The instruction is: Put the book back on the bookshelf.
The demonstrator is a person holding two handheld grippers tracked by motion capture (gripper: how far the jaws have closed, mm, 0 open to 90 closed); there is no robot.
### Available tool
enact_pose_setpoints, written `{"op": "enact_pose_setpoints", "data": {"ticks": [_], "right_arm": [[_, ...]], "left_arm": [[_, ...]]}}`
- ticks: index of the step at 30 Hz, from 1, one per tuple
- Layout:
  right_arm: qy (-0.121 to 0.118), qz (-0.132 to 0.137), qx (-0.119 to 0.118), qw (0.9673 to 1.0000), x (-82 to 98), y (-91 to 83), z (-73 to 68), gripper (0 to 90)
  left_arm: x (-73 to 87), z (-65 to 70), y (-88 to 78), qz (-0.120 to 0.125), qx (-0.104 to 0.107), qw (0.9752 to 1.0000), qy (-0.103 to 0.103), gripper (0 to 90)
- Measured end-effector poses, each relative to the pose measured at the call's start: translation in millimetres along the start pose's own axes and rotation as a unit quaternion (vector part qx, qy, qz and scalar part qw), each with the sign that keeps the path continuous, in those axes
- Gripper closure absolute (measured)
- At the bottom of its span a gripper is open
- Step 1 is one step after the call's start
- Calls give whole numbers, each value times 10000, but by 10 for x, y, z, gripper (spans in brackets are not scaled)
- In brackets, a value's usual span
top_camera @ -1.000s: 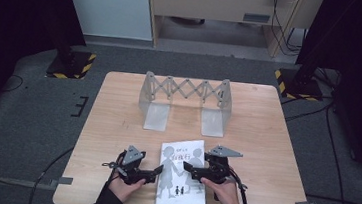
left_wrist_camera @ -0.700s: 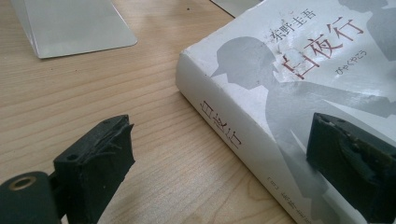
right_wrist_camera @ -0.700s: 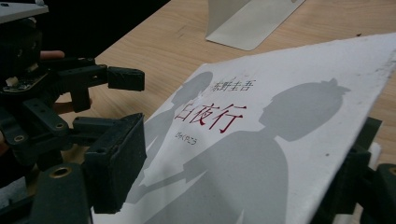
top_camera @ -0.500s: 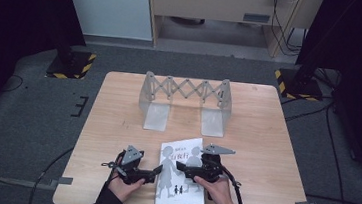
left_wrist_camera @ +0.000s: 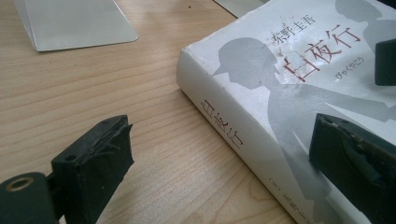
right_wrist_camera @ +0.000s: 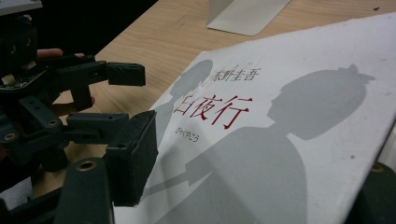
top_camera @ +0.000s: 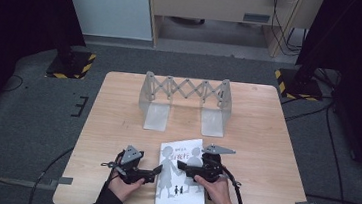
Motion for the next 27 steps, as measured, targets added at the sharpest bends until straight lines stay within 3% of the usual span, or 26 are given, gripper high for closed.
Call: {"op": "enact_pose_setpoints", "data": {"ticks": [8,12,27], "right_arm": [[288,15,1,9996,-4,-15,49,463],[527,29,-130,9985,-35,-48,68,555],[665,198,-174,9974,-85,-131,16,658]], "left_arm": [[4,-2,7,27,-7,10000,-5,33],[-6,7,-1,30,-36,10000,76,36],[-20,16,-36,82,306,9992,-245,157]]}}
Point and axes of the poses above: each handheld gripper's, and its own axes: y roughly forward along the jaws, x roughly out of its underside, z roughly to its right, the point moved 4 cm from there along y, roughly forward along the jaws, and after that the axes turned 2 degrees about y, right-handed, at the moved point
